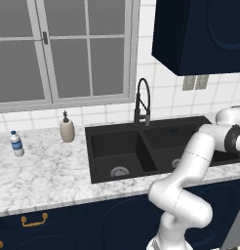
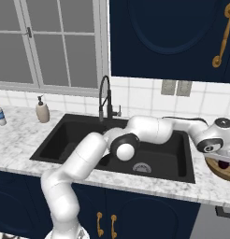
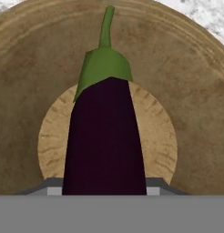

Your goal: Pick the eggplant from the sink and place it in the bowl. Then pick the bowl and place it in the microwave. Then close the microwave door and press the start button.

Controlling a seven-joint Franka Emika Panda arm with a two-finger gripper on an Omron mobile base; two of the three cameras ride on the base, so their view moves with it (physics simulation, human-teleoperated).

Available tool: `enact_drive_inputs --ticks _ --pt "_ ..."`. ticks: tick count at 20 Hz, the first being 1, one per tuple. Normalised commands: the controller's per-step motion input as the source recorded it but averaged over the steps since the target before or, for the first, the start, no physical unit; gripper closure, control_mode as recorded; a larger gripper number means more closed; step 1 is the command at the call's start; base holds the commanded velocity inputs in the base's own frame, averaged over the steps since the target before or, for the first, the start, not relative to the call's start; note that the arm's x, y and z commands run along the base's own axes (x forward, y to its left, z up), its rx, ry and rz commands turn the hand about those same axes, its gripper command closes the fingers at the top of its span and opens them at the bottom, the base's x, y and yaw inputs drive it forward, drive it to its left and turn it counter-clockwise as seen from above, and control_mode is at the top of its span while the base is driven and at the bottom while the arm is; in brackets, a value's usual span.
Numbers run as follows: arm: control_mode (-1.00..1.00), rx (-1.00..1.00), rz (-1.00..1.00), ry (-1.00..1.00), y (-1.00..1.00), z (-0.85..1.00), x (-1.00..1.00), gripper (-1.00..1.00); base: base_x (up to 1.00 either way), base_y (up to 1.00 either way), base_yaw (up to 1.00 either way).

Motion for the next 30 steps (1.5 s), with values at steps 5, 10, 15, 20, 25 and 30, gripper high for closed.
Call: enact_drive_inputs --ticks 5,10,15,20,25,30 --pt "-1.00 0.00 0.00 -0.06 0.06 0.05 -0.38 -1.00 0.00 0.00 0.00" --pt "-1.00 -0.01 0.00 -0.12 0.12 0.25 -0.46 -1.00 0.00 0.00 0.00" --pt "-1.00 -0.03 0.00 -0.11 0.23 0.27 -0.47 -1.00 0.00 0.00 0.00" --pt "-1.00 -0.05 0.03 -0.04 0.44 0.60 -0.57 -1.00 0.00 0.00 0.00" --pt "-1.00 -0.11 0.12 0.00 0.51 0.46 -0.08 -1.00 0.00 0.00 0.00" --pt "-1.00 -0.02 0.16 0.00 0.36 0.01 -0.02 -1.00 0.00 0.00 0.00"
